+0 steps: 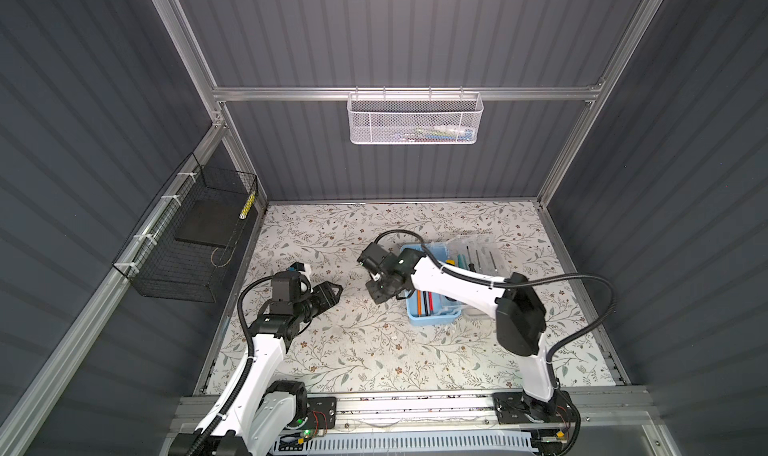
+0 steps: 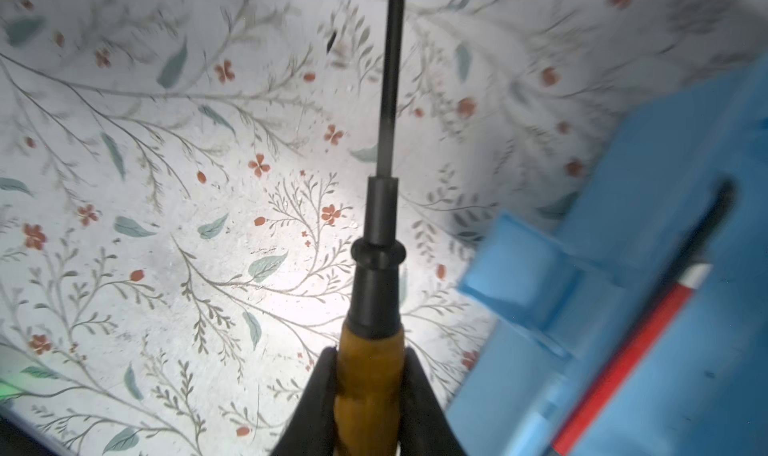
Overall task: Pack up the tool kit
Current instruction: 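Lift the yellow-handled screwdriver and place it in the clear tray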
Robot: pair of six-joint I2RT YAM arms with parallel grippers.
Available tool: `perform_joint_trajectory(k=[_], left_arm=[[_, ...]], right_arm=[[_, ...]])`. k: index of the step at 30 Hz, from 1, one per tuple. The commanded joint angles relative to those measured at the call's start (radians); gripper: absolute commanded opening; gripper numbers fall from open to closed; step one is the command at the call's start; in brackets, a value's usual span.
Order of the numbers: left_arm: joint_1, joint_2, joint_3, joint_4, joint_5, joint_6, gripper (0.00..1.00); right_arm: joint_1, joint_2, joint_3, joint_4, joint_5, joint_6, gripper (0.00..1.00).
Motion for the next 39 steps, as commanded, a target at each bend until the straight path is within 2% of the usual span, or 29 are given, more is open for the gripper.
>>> perform_joint_trajectory(k=[1, 6, 9, 13, 18, 22, 31, 32, 35, 39], left_arm=[[0.006, 0.014, 0.027, 0.001, 0.017, 0.013, 0.66], [-0.011, 0.046, 0.03, 0.066, 0.038, -0.012, 0.7], [-0.07, 0.085, 0.057, 0.098, 0.007, -0.025, 0.71], [-0.197, 0.167, 0.114, 0.135, -0.084, -0.025, 0.71], [-0.242, 0.251, 0.154, 0.217, -0.075, -0.049, 0.71], [-0.285, 0.311, 0.211, 0.226, -0.099, -0.033, 0.7], [-0.358, 0.429, 0.3, 0.224, -0.12, -0.014, 0.7], [-0.358, 0.432, 0.302, 0.225, -0.123, -0.014, 0.7], [-0.36, 0.444, 0.309, 0.225, -0.132, -0.011, 0.7], [-0.364, 0.477, 0.334, 0.225, -0.138, 0.0, 0.7]], right_arm=[[-0.039, -0.124, -0.054, -0.052, 0.092, -0.027, 0.0], [-0.144, -0.323, -0.172, -0.116, 0.216, -0.048, 0.0], [-0.245, -0.435, -0.277, -0.129, 0.26, -0.056, 0.0], [-0.379, -0.553, -0.409, -0.127, 0.273, -0.058, 0.0], [-0.521, -0.676, -0.553, -0.088, 0.254, -0.076, 0.0], [-0.552, -0.7, -0.629, -0.047, 0.23, -0.083, 0.0], [-0.578, -0.634, -0.699, 0.015, 0.207, -0.081, 0.0], [-0.578, -0.632, -0.699, 0.014, 0.21, -0.079, 0.01], [-0.579, -0.633, -0.698, 0.014, 0.217, -0.08, 0.19], [-0.578, -0.645, -0.693, 0.003, 0.205, -0.082, 0.35]])
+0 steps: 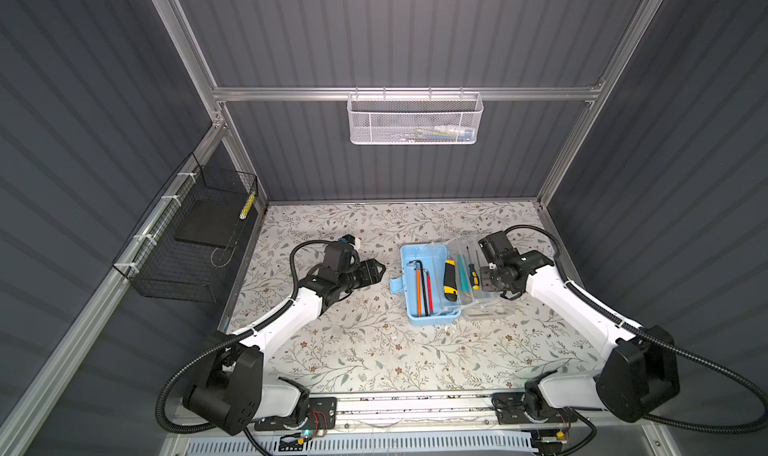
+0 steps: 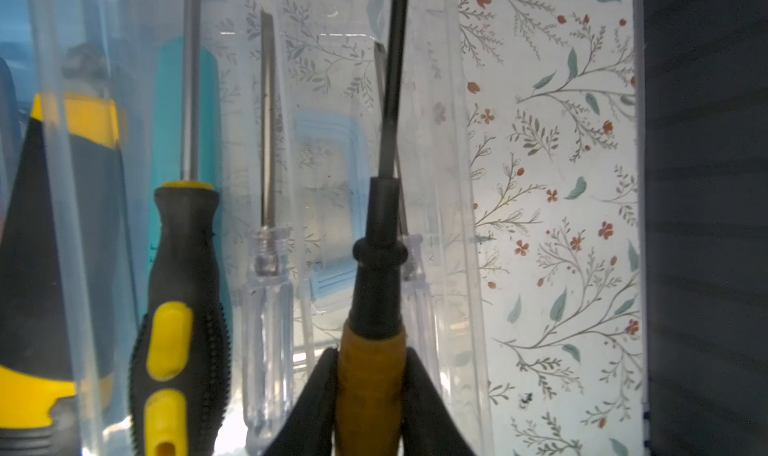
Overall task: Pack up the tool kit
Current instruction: 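Lift the yellow-handled screwdriver and place it in the clear tray, then withdraw the right gripper while left gripper grasps the blue box edge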
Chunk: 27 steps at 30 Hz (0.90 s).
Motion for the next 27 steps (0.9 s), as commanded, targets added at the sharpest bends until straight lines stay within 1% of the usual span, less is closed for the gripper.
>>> perform_joint_trajectory(k=[1, 5, 10, 12, 13, 15, 16, 20, 25, 27], left_arm=[[-0.009, 0.032, 0.048, 0.001, -0.019, 0.035, 0.7], [-0.015, 0.085, 0.087, -0.004, -0.024, 0.05, 0.7], [-0.04, 0.162, 0.157, -0.017, -0.05, 0.077, 0.69], [-0.069, 0.194, 0.197, -0.032, -0.095, 0.104, 0.68], [-0.081, 0.212, 0.218, -0.046, -0.112, 0.116, 0.68], [-0.097, 0.257, 0.267, -0.066, -0.129, 0.135, 0.68], [-0.104, 0.276, 0.285, -0.066, -0.135, 0.139, 0.67], [-0.128, 0.378, 0.394, -0.138, -0.205, 0.169, 0.64], [-0.151, 0.486, 0.499, -0.191, -0.292, 0.219, 0.6], [-0.154, 0.528, 0.545, -0.218, -0.331, 0.235, 0.55]], right_arm=[[0.001, -0.019, 0.005, -0.004, -0.02, 0.001, 0.37], [0.001, -0.06, 0.021, -0.02, -0.053, 0.007, 0.46], [0.001, -0.176, 0.023, -0.014, -0.096, 0.054, 0.46], [0.001, -0.236, 0.0, 0.02, -0.147, 0.1, 0.46], [0.001, -0.289, -0.017, 0.034, -0.168, 0.122, 0.46], [0.001, -0.35, -0.052, 0.06, -0.226, 0.17, 0.46], [0.0, -0.372, -0.065, 0.06, -0.236, 0.189, 0.45], [0.001, -0.456, -0.114, 0.038, -0.225, 0.224, 0.46], [0.001, -0.492, -0.156, -0.01, -0.193, 0.238, 0.46], [0.0, -0.513, -0.18, -0.013, -0.183, 0.252, 0.46]])
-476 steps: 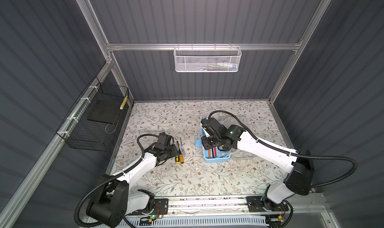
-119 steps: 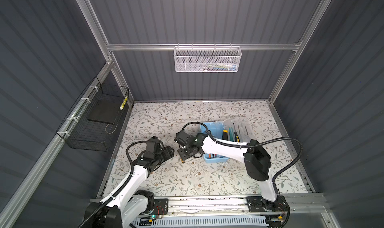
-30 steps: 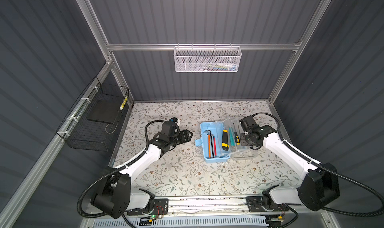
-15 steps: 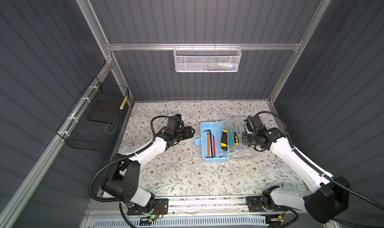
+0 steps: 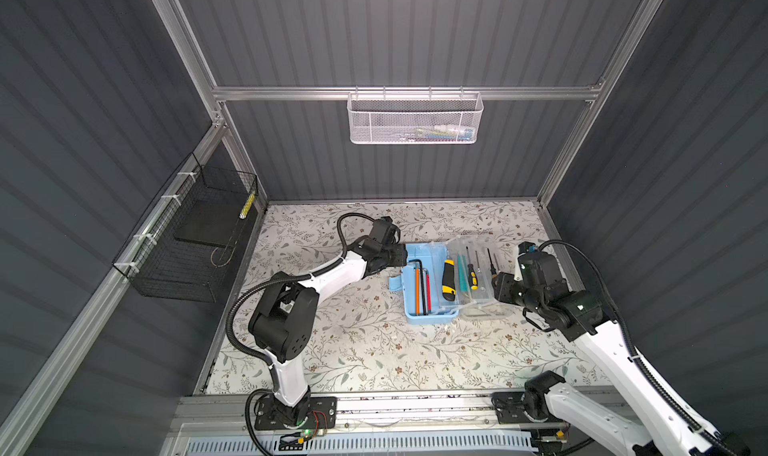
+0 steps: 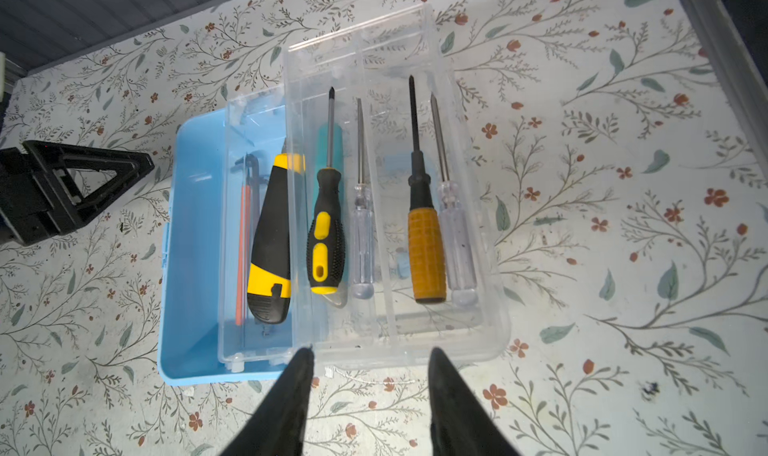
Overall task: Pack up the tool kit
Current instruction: 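Withdraw the right gripper while left gripper grasps the blue box edge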
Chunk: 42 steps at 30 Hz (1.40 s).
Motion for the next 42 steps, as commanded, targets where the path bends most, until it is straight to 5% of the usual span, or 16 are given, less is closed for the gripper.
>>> perform_joint_trajectory(k=[1, 7, 19, 27, 34, 42], left_arm=[[-0.007, 0.061, 0.083, -0.093, -0.092, 0.061, 0.54], [-0.007, 0.149, 0.179, -0.069, -0.088, 0.085, 0.54], [-0.007, 0.302, 0.311, -0.107, -0.042, 0.054, 0.38], [-0.007, 0.29, 0.286, -0.096, -0.079, 0.028, 0.18], [-0.006, 0.246, 0.244, -0.089, -0.155, -0.011, 0.0], [0.032, 0.177, 0.156, -0.083, -0.22, -0.053, 0.0]], right_arm=[[0.001, -0.036, -0.034, -0.038, 0.026, 0.04, 0.47], [0.001, -0.087, -0.086, -0.036, 0.035, 0.081, 0.47], [0.001, -0.126, -0.119, -0.028, 0.02, 0.112, 0.47], [-0.015, -0.123, -0.154, 0.013, 0.036, 0.111, 0.47], [-0.18, -0.153, -0.176, 0.1, -0.081, 0.097, 0.47], [-0.465, -0.114, -0.327, 0.274, -0.419, 0.137, 0.45]])
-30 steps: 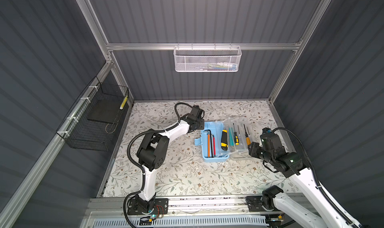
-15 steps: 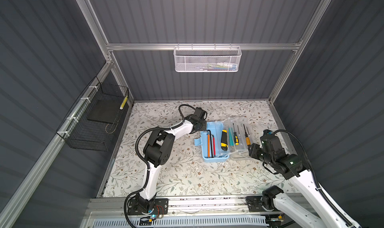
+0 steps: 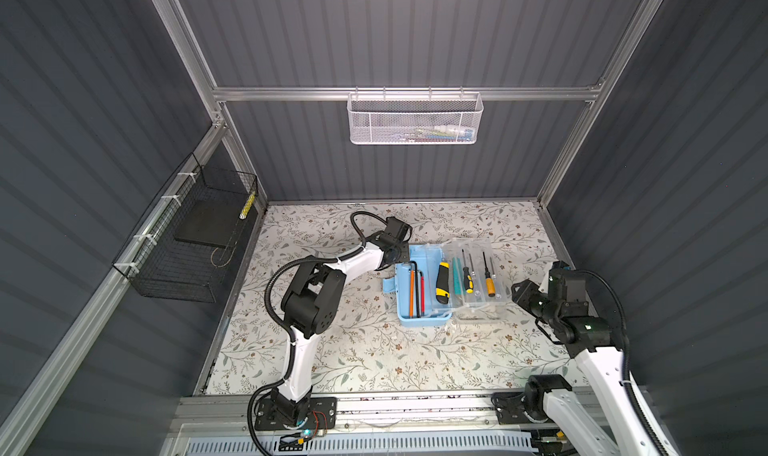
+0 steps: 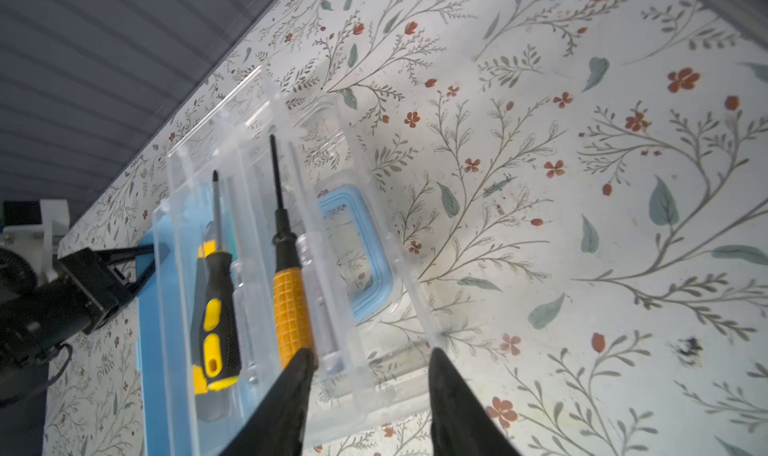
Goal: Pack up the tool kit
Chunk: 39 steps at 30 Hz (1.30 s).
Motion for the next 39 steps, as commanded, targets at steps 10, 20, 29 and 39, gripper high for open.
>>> perform_joint_trajectory(k=[10, 20, 29, 39], left_arm=[[0.093, -0.117, -0.187, 0.079, -0.039, -0.044, 0.0], [0.104, -0.103, -0.211, 0.109, 0.017, -0.056, 0.0], [0.104, -0.09, -0.196, 0.113, 0.042, -0.056, 0.0], [0.104, -0.085, -0.186, 0.104, 0.058, -0.056, 0.0]], right_arm=[[-0.051, 0.084, -0.157, 0.13, -0.216, 0.023, 0.44], [-0.036, 0.177, -0.185, 0.256, -0.282, 0.01, 0.4], [0.0, 0.255, -0.183, 0.309, -0.3, -0.019, 0.37], [0.068, 0.372, -0.17, 0.374, -0.242, -0.006, 0.29]])
